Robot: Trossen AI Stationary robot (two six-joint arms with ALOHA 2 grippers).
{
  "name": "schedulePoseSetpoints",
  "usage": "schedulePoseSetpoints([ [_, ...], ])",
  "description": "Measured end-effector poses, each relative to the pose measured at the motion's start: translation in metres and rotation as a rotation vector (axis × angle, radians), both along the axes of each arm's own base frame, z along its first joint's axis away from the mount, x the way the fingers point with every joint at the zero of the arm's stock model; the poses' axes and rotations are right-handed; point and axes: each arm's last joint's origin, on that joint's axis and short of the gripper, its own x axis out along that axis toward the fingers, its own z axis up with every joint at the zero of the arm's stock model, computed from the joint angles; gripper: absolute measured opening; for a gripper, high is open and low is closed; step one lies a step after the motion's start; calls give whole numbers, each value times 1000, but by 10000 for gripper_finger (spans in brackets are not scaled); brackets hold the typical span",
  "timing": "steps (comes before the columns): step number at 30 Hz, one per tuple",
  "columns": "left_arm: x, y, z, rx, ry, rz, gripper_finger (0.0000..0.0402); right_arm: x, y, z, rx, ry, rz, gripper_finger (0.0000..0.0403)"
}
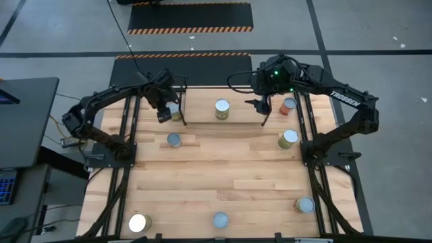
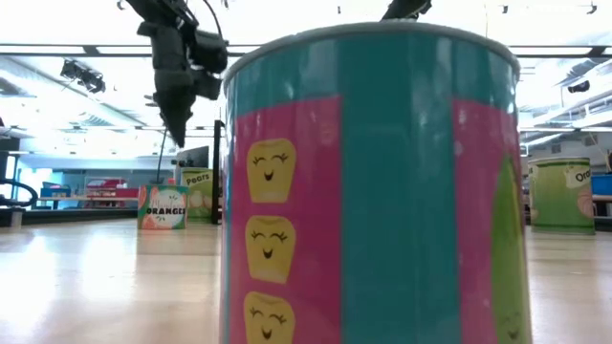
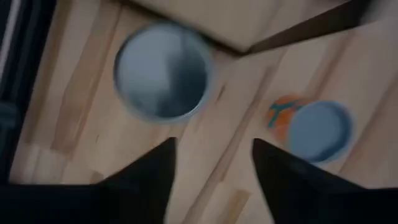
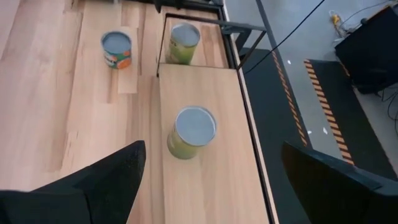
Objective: Pick and place cans onto a shelf
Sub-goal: Put the canned pears on the shelf aligned with the other canned pears
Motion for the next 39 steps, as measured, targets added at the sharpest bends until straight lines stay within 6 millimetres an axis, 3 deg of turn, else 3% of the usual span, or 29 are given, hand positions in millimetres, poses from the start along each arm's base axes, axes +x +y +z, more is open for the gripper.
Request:
schedulePoseSetpoints([
  [3,0,0,1,32,-33,-47,151,1,-2,3,1,-37,-20,381],
  [6,-2,5,-6,29,-31,-30,160,2,-6,5,12,-73,-51,381],
  [10,-3,9,-22,46,-1,-49,225,0,-9,5,23,-81,-76,381],
  [15,1,16,-16,141,-26,-46,330,-1,-14,5,28,-83,-98,381],
  [20,6,15,-23,78,-57,-85,380,-3,-17,5,28,-84,-113,381],
  [39,27,35,-61,75,9,-117,386,-3,-17,5,63,-98,-133,381],
])
